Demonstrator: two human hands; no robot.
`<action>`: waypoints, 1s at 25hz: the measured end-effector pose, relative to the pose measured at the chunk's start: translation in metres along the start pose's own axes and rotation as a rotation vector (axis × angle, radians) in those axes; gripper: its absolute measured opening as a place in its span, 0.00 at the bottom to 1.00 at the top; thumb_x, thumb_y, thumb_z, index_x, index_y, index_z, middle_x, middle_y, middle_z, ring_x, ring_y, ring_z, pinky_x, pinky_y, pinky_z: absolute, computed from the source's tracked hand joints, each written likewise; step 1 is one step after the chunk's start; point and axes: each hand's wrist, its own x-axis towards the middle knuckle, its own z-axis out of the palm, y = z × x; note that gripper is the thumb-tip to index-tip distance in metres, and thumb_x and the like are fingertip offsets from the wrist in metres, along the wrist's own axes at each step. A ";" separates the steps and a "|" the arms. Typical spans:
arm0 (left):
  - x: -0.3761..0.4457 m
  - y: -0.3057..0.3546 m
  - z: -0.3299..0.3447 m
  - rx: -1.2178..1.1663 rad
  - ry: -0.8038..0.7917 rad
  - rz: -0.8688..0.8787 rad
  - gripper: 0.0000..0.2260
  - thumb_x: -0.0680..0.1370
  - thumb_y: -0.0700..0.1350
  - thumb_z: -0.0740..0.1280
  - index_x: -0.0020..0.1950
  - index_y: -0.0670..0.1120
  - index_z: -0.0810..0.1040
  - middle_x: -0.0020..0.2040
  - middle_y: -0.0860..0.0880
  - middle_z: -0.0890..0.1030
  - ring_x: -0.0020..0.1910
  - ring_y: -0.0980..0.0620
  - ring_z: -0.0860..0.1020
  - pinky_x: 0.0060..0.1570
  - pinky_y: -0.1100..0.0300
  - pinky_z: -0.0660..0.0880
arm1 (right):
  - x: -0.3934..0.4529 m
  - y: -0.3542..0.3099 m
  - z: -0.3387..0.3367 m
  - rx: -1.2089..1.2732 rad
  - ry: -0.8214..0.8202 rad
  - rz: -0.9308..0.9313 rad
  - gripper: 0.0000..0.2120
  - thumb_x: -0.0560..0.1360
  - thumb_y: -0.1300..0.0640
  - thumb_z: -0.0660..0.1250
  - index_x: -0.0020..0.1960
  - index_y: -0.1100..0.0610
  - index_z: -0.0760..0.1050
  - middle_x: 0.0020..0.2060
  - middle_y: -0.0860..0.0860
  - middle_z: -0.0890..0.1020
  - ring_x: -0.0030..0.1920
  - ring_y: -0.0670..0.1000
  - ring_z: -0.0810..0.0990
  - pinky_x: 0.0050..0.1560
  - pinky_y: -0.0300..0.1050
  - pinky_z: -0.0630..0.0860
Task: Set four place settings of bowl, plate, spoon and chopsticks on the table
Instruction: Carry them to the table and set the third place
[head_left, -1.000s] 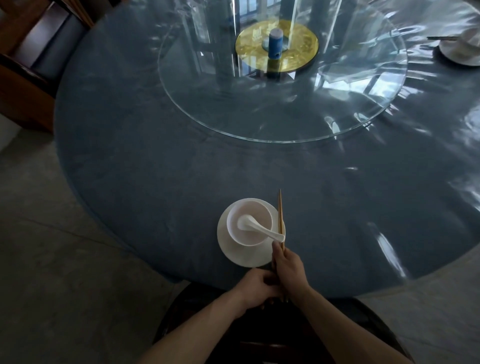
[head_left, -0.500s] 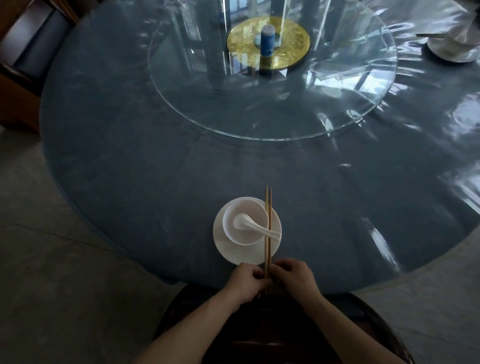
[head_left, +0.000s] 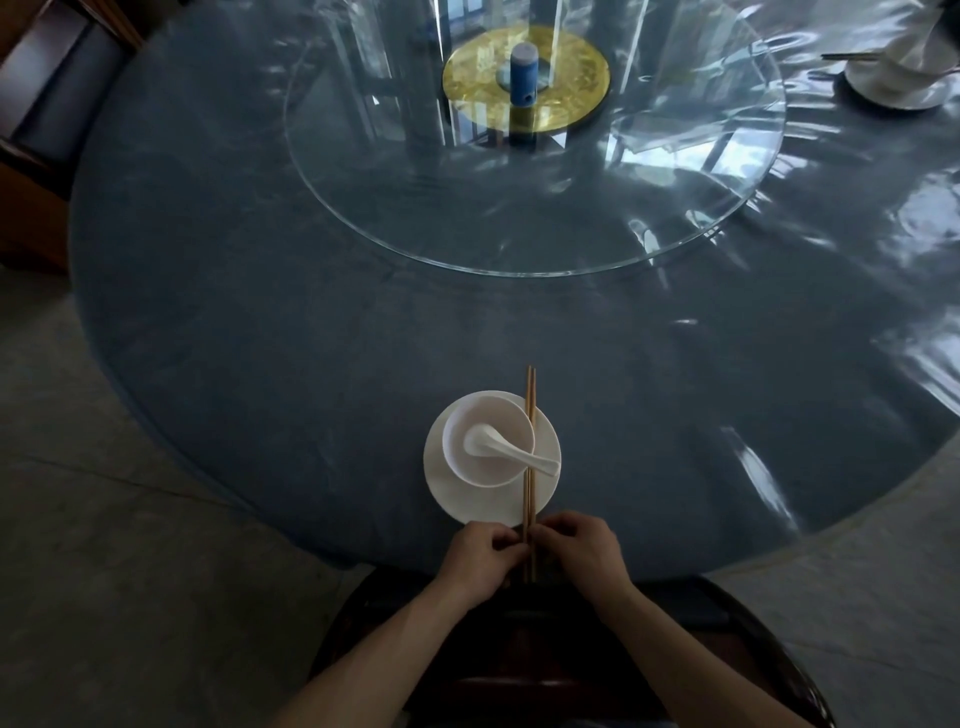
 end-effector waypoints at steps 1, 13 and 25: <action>-0.001 0.000 -0.001 0.012 -0.003 0.004 0.05 0.76 0.45 0.70 0.40 0.48 0.83 0.32 0.49 0.82 0.27 0.57 0.77 0.32 0.62 0.73 | 0.000 0.000 0.000 -0.006 0.002 -0.001 0.03 0.73 0.52 0.72 0.42 0.50 0.84 0.34 0.43 0.85 0.33 0.36 0.81 0.32 0.29 0.72; -0.010 0.010 -0.010 0.163 -0.001 0.009 0.11 0.77 0.54 0.68 0.45 0.48 0.84 0.34 0.52 0.83 0.29 0.58 0.79 0.32 0.63 0.75 | -0.006 0.001 -0.003 -0.040 0.018 -0.002 0.04 0.73 0.49 0.71 0.43 0.48 0.83 0.36 0.44 0.85 0.36 0.41 0.82 0.39 0.39 0.79; -0.016 0.141 0.057 1.078 -0.116 0.749 0.16 0.79 0.58 0.60 0.59 0.50 0.76 0.59 0.48 0.78 0.60 0.48 0.76 0.56 0.53 0.74 | -0.055 0.029 -0.119 -0.555 0.455 -0.200 0.13 0.75 0.43 0.65 0.51 0.49 0.81 0.49 0.49 0.84 0.53 0.53 0.81 0.49 0.48 0.76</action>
